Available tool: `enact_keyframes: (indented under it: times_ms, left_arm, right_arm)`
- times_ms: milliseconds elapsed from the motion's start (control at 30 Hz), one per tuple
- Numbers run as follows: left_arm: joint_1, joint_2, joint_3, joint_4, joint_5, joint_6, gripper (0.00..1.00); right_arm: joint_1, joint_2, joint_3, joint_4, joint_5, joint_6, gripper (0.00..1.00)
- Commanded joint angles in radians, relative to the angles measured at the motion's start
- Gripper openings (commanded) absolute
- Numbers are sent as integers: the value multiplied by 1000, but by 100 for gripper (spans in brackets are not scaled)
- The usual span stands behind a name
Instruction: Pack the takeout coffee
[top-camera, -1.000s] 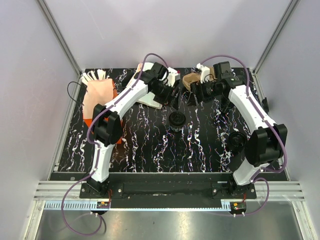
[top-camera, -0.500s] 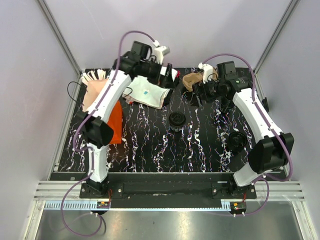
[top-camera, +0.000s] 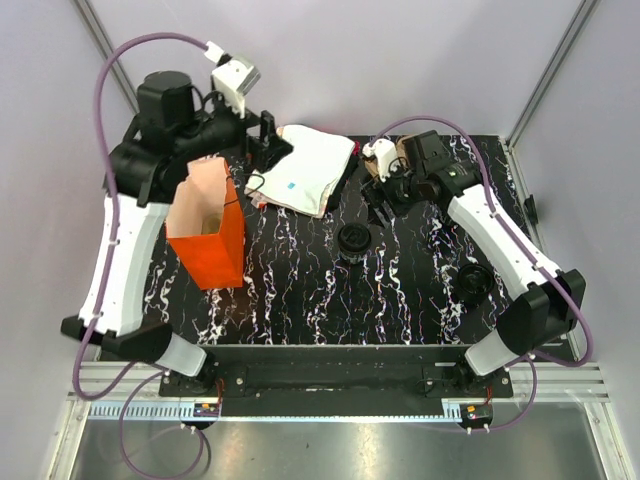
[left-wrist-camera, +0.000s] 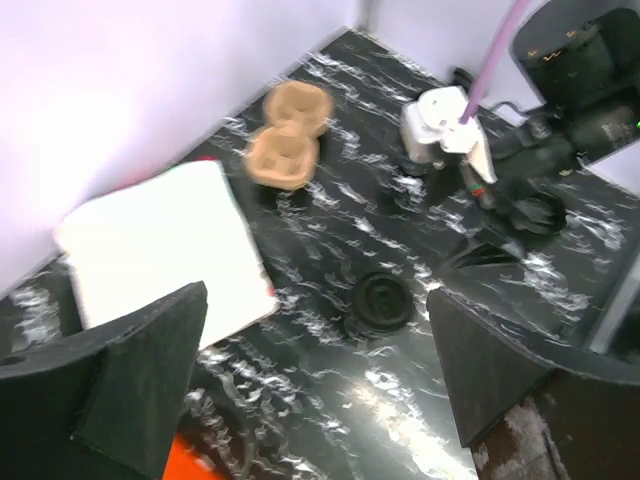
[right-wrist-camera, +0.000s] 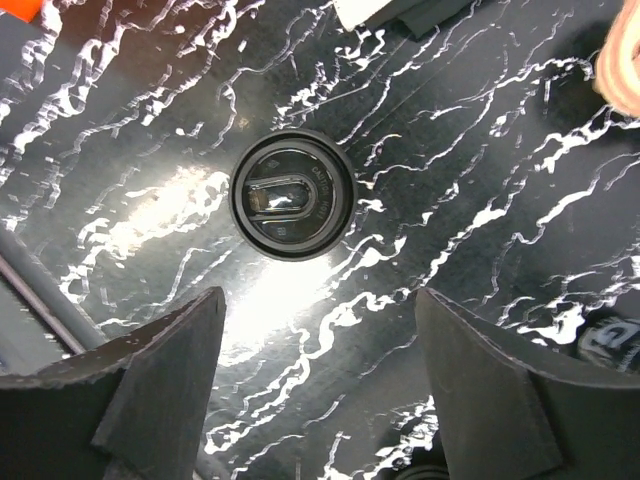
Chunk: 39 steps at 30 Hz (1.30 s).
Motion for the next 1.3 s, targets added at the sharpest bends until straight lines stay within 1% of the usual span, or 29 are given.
enact_keyframes:
  times_ms: [0,100,267,400,533,633,667,767,900,1267]
  left_arm:
    - [66,-130,-172,37,-145,75,99]
    - [109,-195,-304,38,-167,90,99]
    - [165,-248,-401,2,-211,122,99]
    - [199,-273,-478,6,-225,115,99]
    - [233,-293,-507,18,-242,102,99]
    - [251,-302,-507,20,-227,92,99]
    - [256,-304,-509,23,-222,92,99]
    - [271,-311,-515,28,-212,81,99]
    - [299,-322,-530,37,-207,67,99]
    - [345,-331,-564,54,-175,44,99]
  right_arm:
    - [62,-20,-7,18,104,-62,80]
    - [114,-7,-29,24,151,-85,78]
    - [182,30,-72,43,226,-91,73]
    - [219,62,-81,52,242,-73,69]
    - [255,90,-82,64,262,-54,64]
    - [265,119,-73,78,303,-39,59]
    - [266,128,-72,84,306,-39,57]
    - [272,154,-63,89,315,-34,53]
    - [279,188,-52,90,323,-31,51]
    - [317,220,-18,86,334,-24,50]
